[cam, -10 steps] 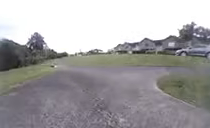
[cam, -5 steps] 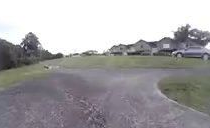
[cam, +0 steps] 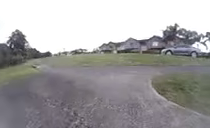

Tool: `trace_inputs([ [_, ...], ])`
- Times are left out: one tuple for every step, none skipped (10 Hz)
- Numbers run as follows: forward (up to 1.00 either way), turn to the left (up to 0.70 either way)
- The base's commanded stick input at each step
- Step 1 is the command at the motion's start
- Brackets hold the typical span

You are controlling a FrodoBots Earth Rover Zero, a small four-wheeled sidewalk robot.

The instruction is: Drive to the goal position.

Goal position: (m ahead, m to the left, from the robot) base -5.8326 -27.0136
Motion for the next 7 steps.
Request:
trace_inputs([
  [0.70,0.00],
  [0.70,0.00],
  [0.70,0.00],
  [0.70,0.05],
  [0.70,0.09],
  [0.70,0.00],
  [0.70,0.00],
])
